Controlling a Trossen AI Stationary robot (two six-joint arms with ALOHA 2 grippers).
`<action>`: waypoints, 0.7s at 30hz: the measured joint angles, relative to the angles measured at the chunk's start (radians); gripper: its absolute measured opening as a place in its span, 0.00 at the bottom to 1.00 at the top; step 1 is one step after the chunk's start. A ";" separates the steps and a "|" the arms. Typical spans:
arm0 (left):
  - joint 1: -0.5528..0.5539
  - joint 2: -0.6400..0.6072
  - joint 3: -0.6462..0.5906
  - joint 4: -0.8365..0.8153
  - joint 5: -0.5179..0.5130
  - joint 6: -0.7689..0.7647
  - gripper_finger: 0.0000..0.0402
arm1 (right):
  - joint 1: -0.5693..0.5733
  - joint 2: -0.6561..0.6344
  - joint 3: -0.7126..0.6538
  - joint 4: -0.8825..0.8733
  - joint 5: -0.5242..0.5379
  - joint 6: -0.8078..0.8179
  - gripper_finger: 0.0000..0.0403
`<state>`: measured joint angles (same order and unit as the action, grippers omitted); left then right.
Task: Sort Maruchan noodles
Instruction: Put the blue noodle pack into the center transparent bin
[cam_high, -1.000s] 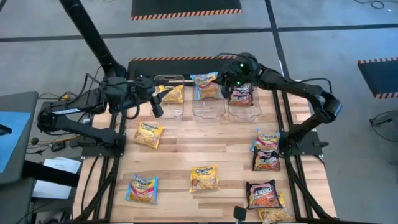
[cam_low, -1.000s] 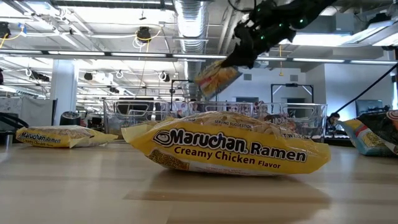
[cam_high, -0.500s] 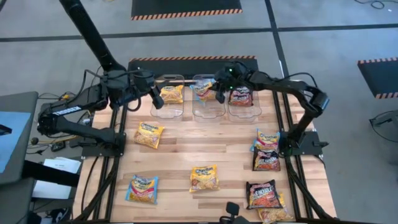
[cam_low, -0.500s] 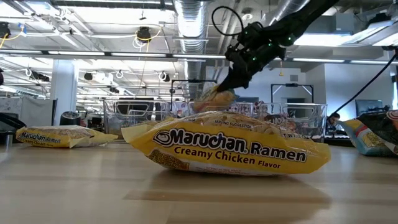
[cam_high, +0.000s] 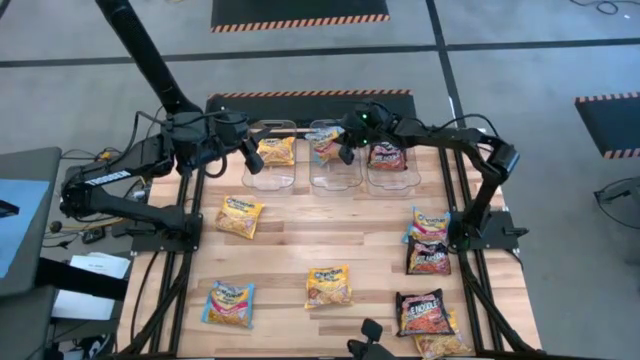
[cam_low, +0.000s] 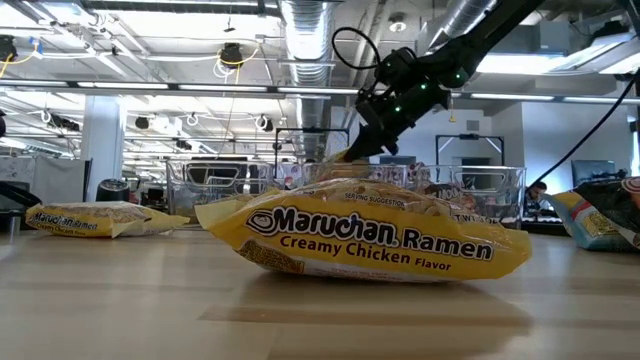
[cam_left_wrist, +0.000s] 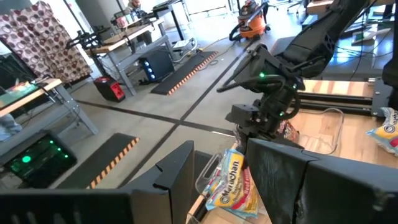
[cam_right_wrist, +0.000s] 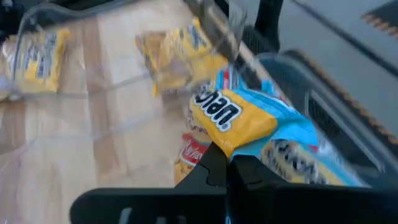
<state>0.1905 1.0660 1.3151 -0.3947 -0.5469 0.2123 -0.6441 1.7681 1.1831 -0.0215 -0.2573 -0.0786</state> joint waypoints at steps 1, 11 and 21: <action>0.000 0.000 0.000 -0.001 0.000 0.000 0.35 | 0.004 0.008 0.002 0.016 0.002 0.003 0.01; 0.000 0.000 0.000 -0.018 -0.015 0.019 0.35 | 0.032 0.052 0.001 0.001 0.099 0.053 0.01; 0.001 0.000 0.000 -0.062 -0.018 0.011 0.35 | 0.037 0.052 0.001 -0.083 0.204 0.055 0.18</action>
<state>0.1917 1.0660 1.3151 -0.4562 -0.5650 0.2234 -0.6075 1.8203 1.1843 -0.1047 -0.0536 -0.0234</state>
